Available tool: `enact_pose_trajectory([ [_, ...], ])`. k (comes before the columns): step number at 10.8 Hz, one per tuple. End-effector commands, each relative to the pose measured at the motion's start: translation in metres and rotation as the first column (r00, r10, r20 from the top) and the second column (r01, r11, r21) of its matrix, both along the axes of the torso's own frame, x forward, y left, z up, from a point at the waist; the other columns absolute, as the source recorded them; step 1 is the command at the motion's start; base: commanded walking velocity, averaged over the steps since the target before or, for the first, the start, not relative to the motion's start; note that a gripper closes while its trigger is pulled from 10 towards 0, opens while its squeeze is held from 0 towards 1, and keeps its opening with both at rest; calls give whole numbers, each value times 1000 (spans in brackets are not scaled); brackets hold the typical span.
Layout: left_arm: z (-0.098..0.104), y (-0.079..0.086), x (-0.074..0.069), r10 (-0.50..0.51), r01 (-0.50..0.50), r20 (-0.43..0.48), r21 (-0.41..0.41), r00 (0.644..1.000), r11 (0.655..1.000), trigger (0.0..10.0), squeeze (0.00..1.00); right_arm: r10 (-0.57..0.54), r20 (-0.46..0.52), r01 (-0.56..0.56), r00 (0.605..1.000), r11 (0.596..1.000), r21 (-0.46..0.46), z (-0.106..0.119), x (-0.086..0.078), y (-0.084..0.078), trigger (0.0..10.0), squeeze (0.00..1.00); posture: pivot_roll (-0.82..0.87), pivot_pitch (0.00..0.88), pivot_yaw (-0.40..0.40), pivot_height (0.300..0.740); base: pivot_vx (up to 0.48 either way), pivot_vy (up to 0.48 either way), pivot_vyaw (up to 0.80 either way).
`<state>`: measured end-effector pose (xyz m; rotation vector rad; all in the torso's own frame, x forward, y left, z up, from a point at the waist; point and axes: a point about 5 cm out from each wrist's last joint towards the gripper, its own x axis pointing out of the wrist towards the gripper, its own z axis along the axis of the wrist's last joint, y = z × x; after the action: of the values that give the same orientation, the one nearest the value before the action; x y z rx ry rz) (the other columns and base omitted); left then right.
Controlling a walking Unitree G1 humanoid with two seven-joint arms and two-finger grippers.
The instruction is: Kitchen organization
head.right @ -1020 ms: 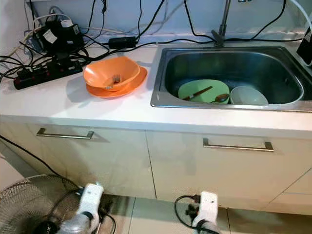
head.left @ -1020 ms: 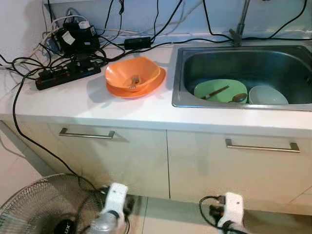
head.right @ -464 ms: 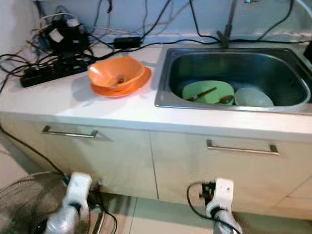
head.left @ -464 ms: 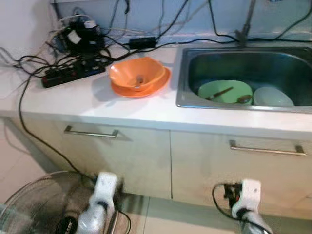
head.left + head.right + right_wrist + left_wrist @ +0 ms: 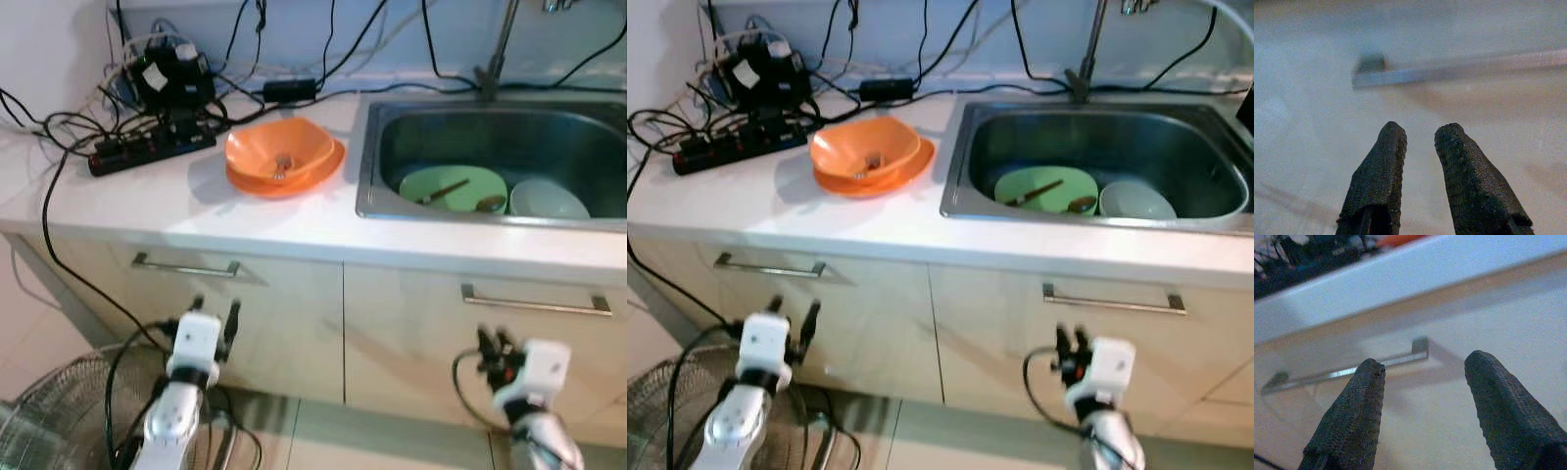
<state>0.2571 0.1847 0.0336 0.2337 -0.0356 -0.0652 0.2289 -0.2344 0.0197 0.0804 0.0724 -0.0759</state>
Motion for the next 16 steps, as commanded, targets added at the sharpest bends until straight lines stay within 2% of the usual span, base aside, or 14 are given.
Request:
enact_pose_trajectory([
  [1, 13, -3, 1, 9, -8, 59, -19, 998, 1000, 10000, 0, 9, 56, -8, 998, 1000, -23, 17, 6, 3, 10000, 0, 56, 0, 110, 740, 0, 0, 0],
  [4, 53, -11, 13, -11, 19, 197, -38, 980, 999, 10000, 0, 11, 241, 5, 971, 998, -65, 71, 23, 2, 10000, 0, 57, 3, 112, 740, 0, 0, 0],
  [7, 93, -22, 26, -21, 41, 304, -58, 952, 997, 10000, 0, 46, 358, -24, 933, 997, -67, 119, 35, 13, 10000, 0, 44, 0, 116, 740, 0, 0, 0],
  [8, 99, -24, 29, -29, 51, 318, -61, 948, 997, 10000, 0, 53, 377, -34, 925, 998, -57, 127, 37, 16, 10000, 0, 43, 0, 117, 740, 0, 0, 0],
  [9, 103, -27, 33, -37, 59, 313, -61, 949, 996, 10000, 0, 65, 383, -48, 921, 997, -53, 133, 40, 19, 10000, 0, 37, 0, 119, 740, 0, 0, 0],
  [10, 99, -31, 50, -26, 54, 256, -104, 966, 993, 10000, 0, 48, 339, -58, 940, 998, 18, 127, 56, 26, 10000, 0, 22, 0, 126, 740, 0, 0, 0],
  [11, 97, -34, 57, -23, 52, 232, -119, 972, 992, 10000, 0, 69, 321, -79, 944, 997, 19, 123, 64, 36, 10000, 0, 21, 0, 126, 740, 0, 0, 0],
  [13, 105, -54, 70, -103, 131, 243, -104, 965, 986, 10000, 0, 100, 318, -123, 943, 991, 52, 124, 84, 61, 10000, 0, 24, 0, 121, 740, 0, 0, 0],
  [15, 115, -72, 84, -147, 183, 270, -111, 952, 977, 10000, 0, 119, 339, -145, 933, 988, 51, 132, 99, 71, 10000, 0, 29, 0, 119, 740, 0, 0, 0],
  [16, 118, -74, 87, -145, 183, 276, -114, 950, 976, 10000, 0, 118, 345, -145, 931, 988, 52, 133, 101, 72, 10000, 0, 31, 0, 117, 740, 0, 0, 0],
])
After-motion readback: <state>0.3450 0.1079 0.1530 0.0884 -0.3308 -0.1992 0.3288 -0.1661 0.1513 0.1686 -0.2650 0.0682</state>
